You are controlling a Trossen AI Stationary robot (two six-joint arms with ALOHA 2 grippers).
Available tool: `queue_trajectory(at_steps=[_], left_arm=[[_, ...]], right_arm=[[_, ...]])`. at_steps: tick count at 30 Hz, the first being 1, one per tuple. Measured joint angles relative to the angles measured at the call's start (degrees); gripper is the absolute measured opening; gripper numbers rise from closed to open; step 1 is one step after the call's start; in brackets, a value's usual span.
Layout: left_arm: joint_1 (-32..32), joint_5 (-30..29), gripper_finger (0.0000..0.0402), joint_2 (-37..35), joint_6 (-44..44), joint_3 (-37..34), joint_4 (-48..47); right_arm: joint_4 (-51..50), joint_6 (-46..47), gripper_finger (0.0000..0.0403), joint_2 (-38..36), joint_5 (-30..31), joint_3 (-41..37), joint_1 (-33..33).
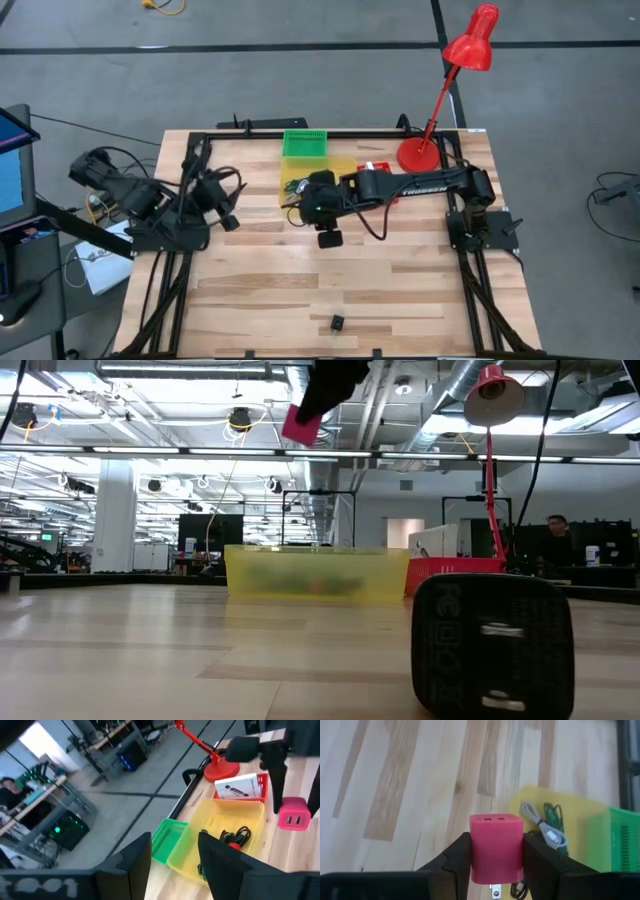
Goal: Pick and place items into bin
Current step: Put the pink charger adapter into the green bin
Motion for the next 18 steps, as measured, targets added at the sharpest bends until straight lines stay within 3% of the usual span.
queue_trajectory(at_steps=[4, 9, 11, 15, 18], left_arm=[[-1.5, -1.6, 0.0155, -4.3, 4.6, -10.3, 11.2], [-3.1, -0.6, 0.0155, -11.3, 15.1, -24.2, 33.4], [-3.3, 3.3, 0.0155, -14.5, 21.5, -29.9, 45.3], [-2.8, 17.2, 0.0155, -20.2, 35.3, -40.8, 71.3], [-2.0, 25.0, 0.0155, -23.0, 41.3, -46.6, 85.0]], right_arm=[[0.2, -0.2, 0.0132, 0.0, 0.0, 2.2, 0.0], [1.5, -1.5, 0.0132, 0.0, 0.0, 4.9, 0.1], [2.3, -1.7, 0.0132, 0.0, 0.0, 5.7, 0.2], [4.3, -2.1, 0.0132, 0.0, -0.4, 7.0, 0.4], [4.5, -2.1, 0.0132, 0.0, -0.4, 8.2, 0.6]])
